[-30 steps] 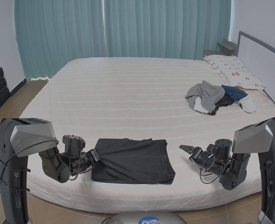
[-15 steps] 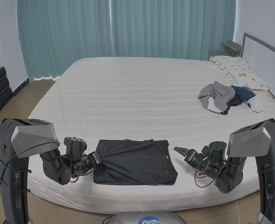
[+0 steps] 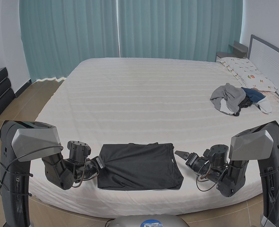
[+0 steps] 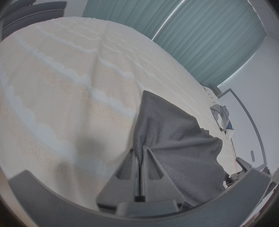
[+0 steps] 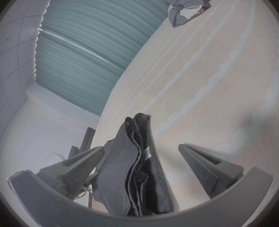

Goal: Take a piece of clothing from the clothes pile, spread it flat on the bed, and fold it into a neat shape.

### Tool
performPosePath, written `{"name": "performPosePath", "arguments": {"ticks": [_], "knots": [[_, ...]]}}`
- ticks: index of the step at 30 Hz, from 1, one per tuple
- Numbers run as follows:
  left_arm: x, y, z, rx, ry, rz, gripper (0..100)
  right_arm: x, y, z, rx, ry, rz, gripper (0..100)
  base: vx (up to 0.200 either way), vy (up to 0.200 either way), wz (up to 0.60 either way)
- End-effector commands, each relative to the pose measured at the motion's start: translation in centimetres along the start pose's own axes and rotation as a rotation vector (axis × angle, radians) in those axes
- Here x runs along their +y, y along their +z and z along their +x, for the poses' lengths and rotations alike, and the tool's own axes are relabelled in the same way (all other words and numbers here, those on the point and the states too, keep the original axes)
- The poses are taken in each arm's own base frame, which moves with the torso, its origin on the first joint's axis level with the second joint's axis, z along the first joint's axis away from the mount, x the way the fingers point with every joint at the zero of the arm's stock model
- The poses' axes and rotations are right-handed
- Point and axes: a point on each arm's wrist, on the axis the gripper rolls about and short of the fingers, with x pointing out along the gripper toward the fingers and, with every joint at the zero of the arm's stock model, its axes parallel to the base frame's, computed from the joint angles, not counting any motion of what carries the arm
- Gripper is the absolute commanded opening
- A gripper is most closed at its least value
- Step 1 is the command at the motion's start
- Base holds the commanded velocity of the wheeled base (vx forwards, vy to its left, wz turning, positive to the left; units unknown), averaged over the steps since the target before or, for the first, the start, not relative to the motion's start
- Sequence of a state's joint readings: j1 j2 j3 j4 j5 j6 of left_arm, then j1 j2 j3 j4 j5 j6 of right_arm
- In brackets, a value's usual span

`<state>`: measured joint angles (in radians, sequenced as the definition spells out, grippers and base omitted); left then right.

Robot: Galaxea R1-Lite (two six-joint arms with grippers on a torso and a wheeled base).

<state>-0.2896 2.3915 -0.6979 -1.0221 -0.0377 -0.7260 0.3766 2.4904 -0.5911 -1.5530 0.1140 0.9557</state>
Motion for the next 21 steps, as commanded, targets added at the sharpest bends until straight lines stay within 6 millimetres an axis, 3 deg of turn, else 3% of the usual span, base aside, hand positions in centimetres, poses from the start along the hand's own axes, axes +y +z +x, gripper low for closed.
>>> {"name": "performPosePath", "arguments": {"ticks": [1, 12, 13, 21], "knots": [[-0.3, -0.2, 0.0, 0.002, -0.003, -0.006, 0, -0.1, 0.0, 0.0, -0.003, 0.005, 0.0, 100, 0.0, 0.0, 0.0], [-1.1, -0.5, -0.8, 0.003, -0.02, -0.027, 0, -0.3, -0.2, 0.1, 0.002, 0.001, 0.0, 100, 0.0, 0.0, 0.0], [-1.2, -0.4, -0.8, 0.0, -0.023, -0.032, 100, -0.3, -0.2, 0.1, 0.002, 0.001, 0.0, 100, 0.0, 0.0, 0.0], [-1.7, 0.2, -1.0, -0.043, -0.026, -0.09, 100, -0.3, -0.3, 0.1, 0.003, -0.002, 0.0, 100, 0.0, 0.0, 0.0]]}}
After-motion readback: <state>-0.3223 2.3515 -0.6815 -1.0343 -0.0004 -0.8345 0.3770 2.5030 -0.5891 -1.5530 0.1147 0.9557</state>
